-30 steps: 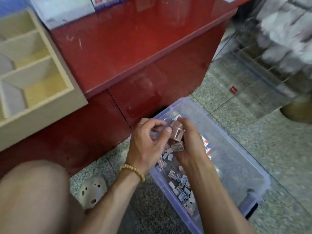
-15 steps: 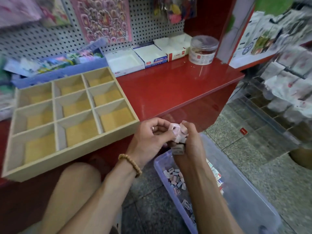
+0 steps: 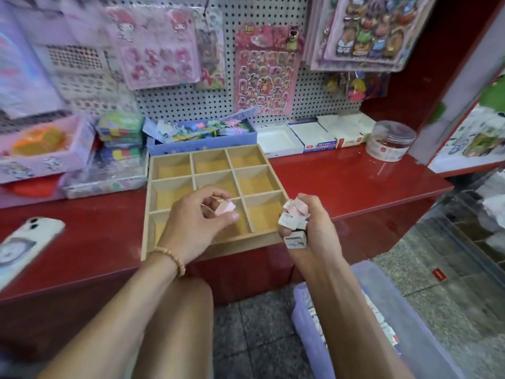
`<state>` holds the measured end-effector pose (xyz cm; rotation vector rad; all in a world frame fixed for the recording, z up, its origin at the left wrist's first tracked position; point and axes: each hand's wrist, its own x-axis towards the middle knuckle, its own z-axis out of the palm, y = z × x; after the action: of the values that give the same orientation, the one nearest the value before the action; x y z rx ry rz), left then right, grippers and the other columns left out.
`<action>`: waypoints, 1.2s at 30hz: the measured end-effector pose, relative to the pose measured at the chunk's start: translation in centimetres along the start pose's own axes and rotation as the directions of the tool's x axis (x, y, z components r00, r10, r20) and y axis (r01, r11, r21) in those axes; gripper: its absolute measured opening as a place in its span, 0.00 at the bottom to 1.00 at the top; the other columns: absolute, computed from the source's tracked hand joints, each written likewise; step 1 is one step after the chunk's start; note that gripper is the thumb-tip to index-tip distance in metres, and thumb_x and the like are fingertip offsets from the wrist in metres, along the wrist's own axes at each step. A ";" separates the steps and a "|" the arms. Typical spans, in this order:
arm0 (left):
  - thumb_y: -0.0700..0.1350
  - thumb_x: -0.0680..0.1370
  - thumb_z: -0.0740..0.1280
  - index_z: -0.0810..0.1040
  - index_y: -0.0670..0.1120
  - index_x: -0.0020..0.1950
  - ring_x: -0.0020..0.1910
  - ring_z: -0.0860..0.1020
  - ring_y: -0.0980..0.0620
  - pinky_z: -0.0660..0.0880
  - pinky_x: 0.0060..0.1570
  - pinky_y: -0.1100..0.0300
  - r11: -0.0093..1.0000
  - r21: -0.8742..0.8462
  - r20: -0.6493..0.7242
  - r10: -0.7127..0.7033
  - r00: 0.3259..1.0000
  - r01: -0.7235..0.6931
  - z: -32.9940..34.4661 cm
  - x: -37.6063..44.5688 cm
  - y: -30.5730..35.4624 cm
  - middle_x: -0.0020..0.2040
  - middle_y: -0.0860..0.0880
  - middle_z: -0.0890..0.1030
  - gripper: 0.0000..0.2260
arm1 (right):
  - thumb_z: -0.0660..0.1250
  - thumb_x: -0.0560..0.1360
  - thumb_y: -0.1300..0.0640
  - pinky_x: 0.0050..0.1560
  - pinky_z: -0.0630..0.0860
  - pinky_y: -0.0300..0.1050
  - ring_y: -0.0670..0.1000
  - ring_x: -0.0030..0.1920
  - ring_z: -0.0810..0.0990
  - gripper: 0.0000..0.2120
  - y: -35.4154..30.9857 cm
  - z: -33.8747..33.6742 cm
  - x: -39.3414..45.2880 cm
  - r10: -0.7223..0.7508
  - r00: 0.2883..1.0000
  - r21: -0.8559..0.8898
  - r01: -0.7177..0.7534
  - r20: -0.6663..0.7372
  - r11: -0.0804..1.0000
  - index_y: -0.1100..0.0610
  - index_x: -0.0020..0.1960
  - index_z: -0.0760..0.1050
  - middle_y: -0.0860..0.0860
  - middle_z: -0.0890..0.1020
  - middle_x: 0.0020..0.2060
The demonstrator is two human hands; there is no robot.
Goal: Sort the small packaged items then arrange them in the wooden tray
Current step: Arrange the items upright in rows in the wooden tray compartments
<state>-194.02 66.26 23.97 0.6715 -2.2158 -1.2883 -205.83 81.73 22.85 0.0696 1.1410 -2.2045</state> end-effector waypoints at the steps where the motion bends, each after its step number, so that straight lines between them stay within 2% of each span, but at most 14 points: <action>1: 0.46 0.68 0.79 0.81 0.57 0.44 0.31 0.75 0.53 0.73 0.39 0.58 0.995 0.095 -0.036 -0.001 0.999 0.004 -1.4 0.2 -0.6 0.36 0.53 0.78 0.11 | 0.62 0.79 0.56 0.20 0.62 0.37 0.48 0.22 0.68 0.07 0.2 0.7 0.1 0.011 1.000 -0.027 -0.011 0.020 1.000 0.60 0.46 0.70 0.53 0.70 0.31; 3: 0.50 0.67 0.78 0.81 0.56 0.45 0.36 0.78 0.51 0.74 0.41 0.57 0.948 0.316 -0.088 -0.005 0.996 0.033 -3.7 0.3 -1.5 0.36 0.55 0.79 0.10 | 0.61 0.79 0.56 0.18 0.62 0.34 0.47 0.20 0.67 0.06 0.6 2.0 0.2 0.047 0.997 -0.063 -0.043 0.060 0.997 0.58 0.53 0.68 0.55 0.67 0.33; 6: 0.57 0.68 0.75 0.80 0.55 0.47 0.45 0.80 0.47 0.74 0.42 0.56 0.757 0.647 -0.078 -0.058 0.995 0.095 -5.4 0.5 -2.7 0.41 0.55 0.82 0.12 | 0.61 0.79 0.56 0.19 0.63 0.35 0.48 0.22 0.68 0.07 1.6 3.9 0.4 0.074 0.994 -0.063 -0.069 0.080 0.996 0.58 0.55 0.67 0.56 0.68 0.34; 9: 0.61 0.70 0.71 0.79 0.56 0.46 0.48 0.80 0.46 0.71 0.40 0.58 0.630 0.773 -0.030 -0.083 0.996 0.076 -5.1 1.0 -3.9 0.46 0.53 0.83 0.12 | 0.63 0.79 0.57 0.21 0.65 0.38 0.49 0.26 0.69 0.07 2.7 5.1 0.9 0.067 0.995 -0.048 -0.063 0.068 0.997 0.58 0.53 0.68 0.54 0.71 0.34; 12: 0.61 0.71 0.71 0.79 0.54 0.48 0.48 0.80 0.46 0.72 0.41 0.57 0.582 0.813 0.025 -0.079 0.997 0.025 -4.2 1.7 -4.8 0.46 0.51 0.82 0.13 | 0.63 0.80 0.57 0.19 0.64 0.36 0.47 0.23 0.69 0.06 3.0 5.5 1.0 0.095 0.993 -0.089 -0.089 0.064 0.992 0.58 0.51 0.68 0.52 0.71 0.30; 14: 0.61 0.70 0.73 0.79 0.52 0.46 0.48 0.80 0.46 0.74 0.41 0.57 0.603 0.798 0.074 -0.138 0.988 0.024 -3.9 2.2 -5.3 0.44 0.51 0.81 0.14 | 0.63 0.80 0.57 0.19 0.63 0.34 0.46 0.20 0.68 0.06 2.9 5.7 1.1 0.105 0.994 -0.125 -0.099 0.038 0.987 0.59 0.48 0.69 0.50 0.71 0.26; 17: 0.57 0.67 0.76 0.79 0.50 0.43 0.44 0.79 0.48 0.76 0.42 0.56 0.649 0.761 0.147 -0.204 0.968 0.022 -4.0 2.5 -5.8 0.40 0.51 0.81 0.14 | 0.64 0.79 0.59 0.20 0.64 0.36 0.47 0.22 0.69 0.07 3.1 5.9 1.7 0.081 0.997 -0.142 -0.080 0.002 0.987 0.58 0.44 0.70 0.52 0.72 0.27; 20: 0.47 0.70 0.75 0.80 0.50 0.47 0.47 0.80 0.48 0.75 0.42 0.58 0.684 0.729 0.194 -0.205 0.959 -0.001 -4.6 2.5 -6.1 0.43 0.49 0.82 0.08 | 0.64 0.80 0.58 0.19 0.64 0.37 0.47 0.23 0.70 0.07 3.4 6.3 2.3 0.093 0.996 -0.175 -0.090 0.010 0.980 0.57 0.43 0.69 0.52 0.72 0.29; 22: 0.44 0.73 0.73 0.80 0.50 0.53 0.49 0.79 0.47 0.74 0.43 0.59 0.697 0.716 0.224 -0.186 0.957 -0.032 -4.7 2.7 -6.5 0.46 0.48 0.83 0.10 | 0.64 0.80 0.58 0.20 0.64 0.37 0.48 0.24 0.70 0.06 3.7 6.3 2.6 0.097 0.995 -0.175 -0.095 0.003 0.980 0.57 0.45 0.69 0.52 0.73 0.29; 26: 0.44 0.75 0.71 0.81 0.48 0.53 0.49 0.80 0.46 0.79 0.49 0.52 0.755 0.656 0.154 -0.107 0.982 -0.021 -3.8 3.1 -7.4 0.45 0.47 0.83 0.07 | 0.64 0.79 0.58 0.20 0.65 0.37 0.48 0.25 0.71 0.05 4.2 6.1 2.7 0.106 0.994 -0.166 -0.102 0.017 0.981 0.58 0.48 0.69 0.53 0.73 0.29; 28: 0.44 0.75 0.72 0.81 0.48 0.53 0.49 0.80 0.46 0.79 0.50 0.51 0.750 0.661 0.117 -0.075 0.990 -0.021 -3.4 3.2 -7.5 0.46 0.47 0.83 0.08 | 0.64 0.79 0.59 0.20 0.65 0.37 0.48 0.25 0.71 0.05 4.3 5.9 2.8 0.108 0.994 -0.144 -0.104 0.022 0.984 0.58 0.47 0.69 0.53 0.74 0.30; 32: 0.48 0.77 0.69 0.80 0.51 0.52 0.47 0.81 0.46 0.79 0.45 0.52 0.693 0.717 0.116 -0.017 0.993 -0.072 -3.6 3.1 -7.1 0.45 0.48 0.83 0.05 | 0.64 0.79 0.58 0.20 0.65 0.37 0.48 0.25 0.72 0.05 4.5 5.9 2.9 0.132 0.991 -0.099 -0.130 0.013 0.987 0.58 0.46 0.71 0.53 0.74 0.30; 34: 0.51 0.78 0.66 0.80 0.54 0.51 0.45 0.81 0.50 0.78 0.41 0.57 0.671 0.737 0.054 0.064 0.997 -0.083 -4.1 2.9 -6.3 0.44 0.52 0.84 0.05 | 0.64 0.79 0.58 0.20 0.65 0.37 0.47 0.26 0.72 0.07 4.7 6.1 3.0 0.147 0.989 -0.088 -0.146 0.012 0.985 0.58 0.44 0.71 0.52 0.74 0.30; 36: 0.54 0.77 0.66 0.82 0.53 0.48 0.40 0.81 0.56 0.77 0.40 0.60 0.818 0.574 -0.036 0.075 0.997 -0.041 -4.3 2.6 -4.7 0.38 0.56 0.84 0.07 | 0.65 0.79 0.57 0.20 0.66 0.37 0.47 0.26 0.72 0.08 5.2 6.5 3.4 0.154 0.988 -0.072 -0.153 0.009 0.986 0.58 0.43 0.72 0.52 0.74 0.31</action>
<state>-192.44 59.81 22.12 0.8300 -2.5642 -0.5365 -204.08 72.98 22.06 0.1076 1.1654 -2.0243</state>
